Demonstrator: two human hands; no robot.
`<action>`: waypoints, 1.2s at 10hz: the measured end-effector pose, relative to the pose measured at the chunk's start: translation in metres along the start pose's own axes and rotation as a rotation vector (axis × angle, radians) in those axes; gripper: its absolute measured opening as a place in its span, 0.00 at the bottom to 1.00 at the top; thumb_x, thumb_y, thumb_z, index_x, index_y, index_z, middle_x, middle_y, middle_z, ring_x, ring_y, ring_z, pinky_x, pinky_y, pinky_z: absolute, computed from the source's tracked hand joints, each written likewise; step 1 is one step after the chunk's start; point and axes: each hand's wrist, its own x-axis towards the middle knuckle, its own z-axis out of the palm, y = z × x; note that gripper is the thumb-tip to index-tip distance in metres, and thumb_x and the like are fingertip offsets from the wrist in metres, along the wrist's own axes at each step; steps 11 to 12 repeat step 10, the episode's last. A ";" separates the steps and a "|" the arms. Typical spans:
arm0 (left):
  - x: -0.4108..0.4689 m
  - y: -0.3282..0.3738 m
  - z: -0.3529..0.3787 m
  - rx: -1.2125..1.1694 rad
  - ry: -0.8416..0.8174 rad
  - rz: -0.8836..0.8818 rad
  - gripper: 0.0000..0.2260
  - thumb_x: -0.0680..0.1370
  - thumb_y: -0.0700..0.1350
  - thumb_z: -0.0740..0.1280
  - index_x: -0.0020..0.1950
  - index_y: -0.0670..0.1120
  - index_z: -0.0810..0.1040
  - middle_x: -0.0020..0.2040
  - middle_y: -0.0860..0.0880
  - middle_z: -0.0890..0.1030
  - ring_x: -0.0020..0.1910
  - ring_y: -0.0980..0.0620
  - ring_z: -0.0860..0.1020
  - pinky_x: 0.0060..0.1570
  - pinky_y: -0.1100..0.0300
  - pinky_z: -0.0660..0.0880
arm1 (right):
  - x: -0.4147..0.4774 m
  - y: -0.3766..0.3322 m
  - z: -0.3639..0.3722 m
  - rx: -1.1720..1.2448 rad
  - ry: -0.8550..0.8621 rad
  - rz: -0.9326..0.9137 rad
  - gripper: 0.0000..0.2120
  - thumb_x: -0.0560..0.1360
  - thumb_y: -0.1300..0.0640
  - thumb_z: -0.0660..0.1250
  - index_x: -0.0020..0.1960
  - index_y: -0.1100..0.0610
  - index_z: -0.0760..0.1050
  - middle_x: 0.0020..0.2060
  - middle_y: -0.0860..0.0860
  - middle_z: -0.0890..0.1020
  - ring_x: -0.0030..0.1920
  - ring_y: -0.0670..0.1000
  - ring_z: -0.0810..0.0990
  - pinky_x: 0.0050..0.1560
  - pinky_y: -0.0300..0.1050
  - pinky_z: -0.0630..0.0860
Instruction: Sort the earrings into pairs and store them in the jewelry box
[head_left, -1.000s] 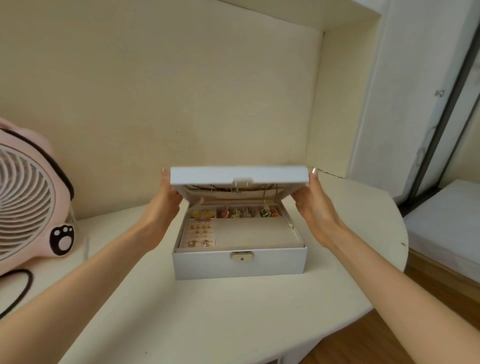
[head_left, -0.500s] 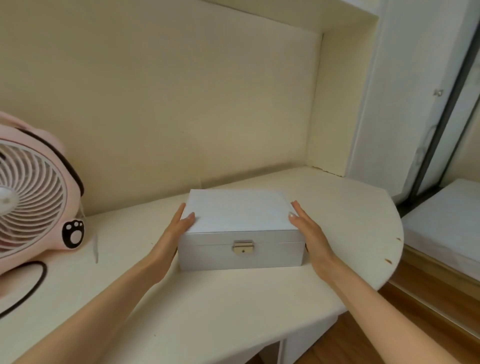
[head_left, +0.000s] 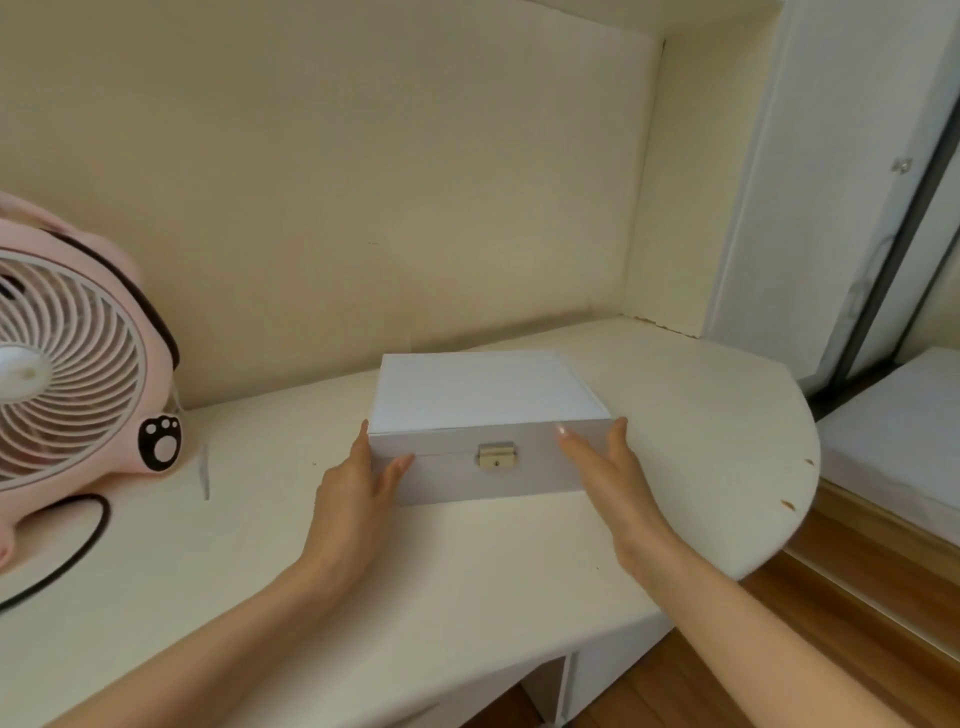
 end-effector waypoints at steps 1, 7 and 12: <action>0.029 -0.003 0.012 0.096 0.009 0.005 0.16 0.80 0.49 0.58 0.68 0.47 0.67 0.45 0.48 0.79 0.40 0.49 0.73 0.34 0.57 0.63 | 0.056 -0.005 0.002 -0.040 -0.053 0.030 0.51 0.67 0.32 0.65 0.76 0.47 0.38 0.73 0.47 0.62 0.70 0.51 0.66 0.71 0.52 0.62; 0.128 -0.037 0.063 -0.123 0.030 -0.188 0.13 0.79 0.52 0.60 0.61 0.49 0.75 0.38 0.49 0.75 0.45 0.46 0.76 0.45 0.56 0.67 | 0.238 0.005 0.047 -0.027 -0.100 0.058 0.43 0.71 0.34 0.61 0.76 0.48 0.42 0.73 0.47 0.61 0.71 0.51 0.63 0.71 0.54 0.62; 0.116 -0.035 0.051 -0.165 -0.052 -0.275 0.16 0.80 0.47 0.59 0.66 0.43 0.70 0.64 0.46 0.75 0.58 0.48 0.74 0.53 0.61 0.67 | 0.166 -0.016 0.043 -0.246 0.025 -0.137 0.30 0.76 0.48 0.64 0.74 0.52 0.58 0.71 0.53 0.65 0.70 0.54 0.65 0.67 0.51 0.67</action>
